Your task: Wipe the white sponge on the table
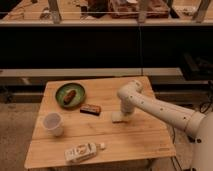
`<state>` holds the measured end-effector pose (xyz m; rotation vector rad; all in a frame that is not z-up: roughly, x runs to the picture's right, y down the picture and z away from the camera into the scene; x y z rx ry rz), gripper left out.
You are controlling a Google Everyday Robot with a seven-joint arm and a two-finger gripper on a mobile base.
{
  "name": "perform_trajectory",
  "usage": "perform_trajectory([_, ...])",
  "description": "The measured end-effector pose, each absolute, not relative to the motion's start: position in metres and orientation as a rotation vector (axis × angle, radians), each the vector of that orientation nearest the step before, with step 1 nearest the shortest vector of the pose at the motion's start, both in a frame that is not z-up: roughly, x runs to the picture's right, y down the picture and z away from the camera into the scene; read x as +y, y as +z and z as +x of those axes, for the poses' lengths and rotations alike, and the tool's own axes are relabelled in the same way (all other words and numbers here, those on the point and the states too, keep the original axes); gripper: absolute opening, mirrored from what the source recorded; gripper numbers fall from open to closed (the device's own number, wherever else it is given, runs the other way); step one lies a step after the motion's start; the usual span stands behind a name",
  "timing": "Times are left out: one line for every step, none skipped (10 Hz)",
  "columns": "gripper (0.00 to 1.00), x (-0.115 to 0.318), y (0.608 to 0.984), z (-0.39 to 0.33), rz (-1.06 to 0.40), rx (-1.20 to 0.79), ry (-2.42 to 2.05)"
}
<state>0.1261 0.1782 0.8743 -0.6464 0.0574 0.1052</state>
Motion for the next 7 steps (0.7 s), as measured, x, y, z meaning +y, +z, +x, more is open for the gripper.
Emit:
perform_trajectory([0.04,0.189,0.863,0.128,-0.649,0.063,0.105])
perform_trajectory([0.04,0.195,0.858,0.129,-0.648,0.066,0.104])
perform_trajectory([0.04,0.197,0.856,0.122,-0.641,0.065,0.097])
perform_trajectory([0.04,0.199,0.856,0.111,-0.642,0.063,0.092])
perform_trajectory([0.04,0.199,0.856,0.104,-0.641,0.065,0.086])
perform_trajectory([0.04,0.199,0.856,0.099,-0.639,0.072,0.093])
perform_trajectory([0.04,0.203,0.853,0.102,-0.644,0.077,0.099])
